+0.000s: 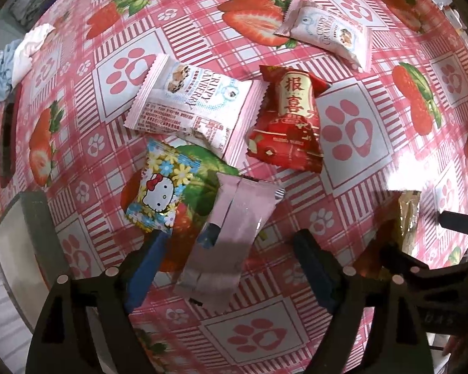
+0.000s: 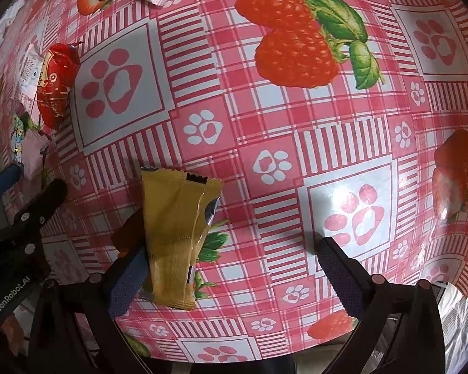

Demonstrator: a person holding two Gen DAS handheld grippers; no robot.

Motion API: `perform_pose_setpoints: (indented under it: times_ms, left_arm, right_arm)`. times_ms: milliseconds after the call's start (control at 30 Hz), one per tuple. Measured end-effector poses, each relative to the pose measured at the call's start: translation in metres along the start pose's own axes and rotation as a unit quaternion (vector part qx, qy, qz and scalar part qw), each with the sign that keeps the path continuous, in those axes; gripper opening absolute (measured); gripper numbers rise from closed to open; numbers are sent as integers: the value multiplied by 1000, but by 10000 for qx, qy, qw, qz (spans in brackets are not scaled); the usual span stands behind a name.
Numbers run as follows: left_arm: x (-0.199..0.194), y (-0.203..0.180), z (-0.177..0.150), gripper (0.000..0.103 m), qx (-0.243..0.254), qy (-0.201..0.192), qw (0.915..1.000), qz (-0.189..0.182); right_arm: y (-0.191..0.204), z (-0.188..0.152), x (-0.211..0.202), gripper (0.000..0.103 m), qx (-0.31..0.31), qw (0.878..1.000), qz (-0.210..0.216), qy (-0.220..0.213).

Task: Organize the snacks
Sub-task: 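Move right gripper onto the yellow bar while left gripper approaches the pink bar, then close right gripper on the yellow bar while left gripper closes on the pink bar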

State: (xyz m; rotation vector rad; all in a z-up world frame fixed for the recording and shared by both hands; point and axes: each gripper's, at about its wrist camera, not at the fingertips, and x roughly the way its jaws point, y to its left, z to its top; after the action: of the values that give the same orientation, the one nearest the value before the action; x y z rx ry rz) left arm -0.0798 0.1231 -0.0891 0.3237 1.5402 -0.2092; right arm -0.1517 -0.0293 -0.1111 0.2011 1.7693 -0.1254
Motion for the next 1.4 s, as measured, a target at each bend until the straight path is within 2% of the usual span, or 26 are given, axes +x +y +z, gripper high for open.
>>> perform_pose_setpoints:
  times_ms: [167,333,567,1400]
  left_arm:
    - [2,1,0,94,-42,-14,10000,44]
    - [5,9,-4,95,-17,-26,10000,71]
    - [3,0,-3,95,30,-25,9999,141]
    - [1,-2,-5,95,128,-25,9996,241]
  right_arm:
    - [-1,2,5,103,-6,10000,-3,-56]
    - [0,0,3,103,-2,9998,-10,-212]
    - [1,-5,-2,103,7,9993,-12,-361]
    - [1,-5,0,103,-4,9992,-13,-388]
